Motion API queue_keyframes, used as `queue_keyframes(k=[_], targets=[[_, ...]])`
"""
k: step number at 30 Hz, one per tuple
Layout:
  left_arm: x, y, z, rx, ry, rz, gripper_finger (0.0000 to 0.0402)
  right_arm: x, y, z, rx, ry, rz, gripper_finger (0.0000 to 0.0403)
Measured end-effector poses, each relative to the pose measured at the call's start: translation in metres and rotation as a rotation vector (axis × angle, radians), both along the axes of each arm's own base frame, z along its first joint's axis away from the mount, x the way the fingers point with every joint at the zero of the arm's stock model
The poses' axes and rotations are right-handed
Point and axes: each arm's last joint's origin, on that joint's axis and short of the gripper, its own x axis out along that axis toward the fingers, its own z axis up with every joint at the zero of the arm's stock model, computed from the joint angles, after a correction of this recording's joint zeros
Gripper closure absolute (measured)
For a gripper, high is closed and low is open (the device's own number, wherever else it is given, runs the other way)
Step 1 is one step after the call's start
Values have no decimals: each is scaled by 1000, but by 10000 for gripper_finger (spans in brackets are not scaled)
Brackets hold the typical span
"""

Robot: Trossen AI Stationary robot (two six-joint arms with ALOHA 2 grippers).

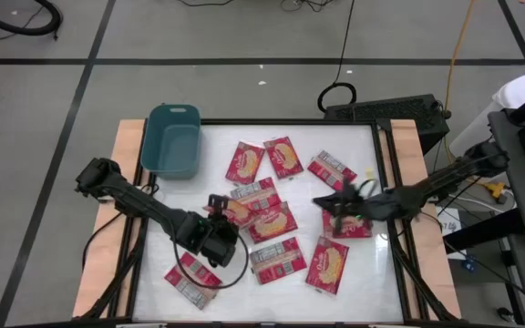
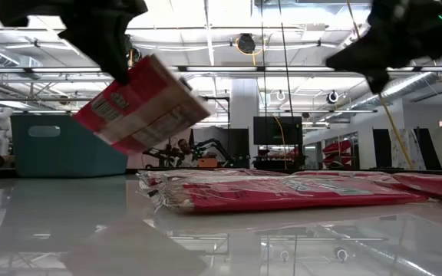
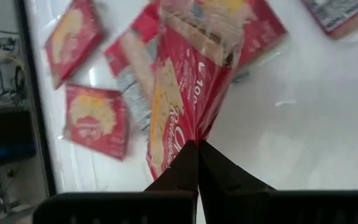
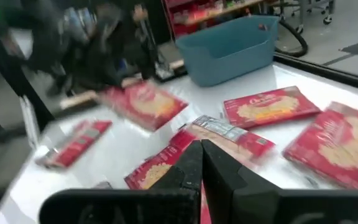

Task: Sort popcorn bags into baskets
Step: Put the red popcorn bag into the blue bin

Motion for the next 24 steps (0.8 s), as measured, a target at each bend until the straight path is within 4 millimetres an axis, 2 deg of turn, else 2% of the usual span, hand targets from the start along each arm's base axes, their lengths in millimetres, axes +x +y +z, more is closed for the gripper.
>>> queue_keyframes(k=[3, 6, 9, 13, 19, 24], targets=[[1, 9, 12, -15, -37, 15, 401, 33, 16, 9, -114, 82, 32, 393], [-3, 20, 24, -15, -61, 39, 401, 68, 33, 24, -202, 91, 92, 369], [-9, 28, 35, -25, -92, 72, 400, 99, 45, 38, -289, 93, 104, 329], [-10, 36, 42, -33, -126, 97, 401, 130, 55, 59, -444, 89, 23, 262], [-6, 47, 43, 8, -118, 89, 401, 161, 47, 64, -627, 201, -18, 168], [-1, 59, 44, 20, -122, 106, 399, 178, 21, 48, -720, 293, 0, 145]])
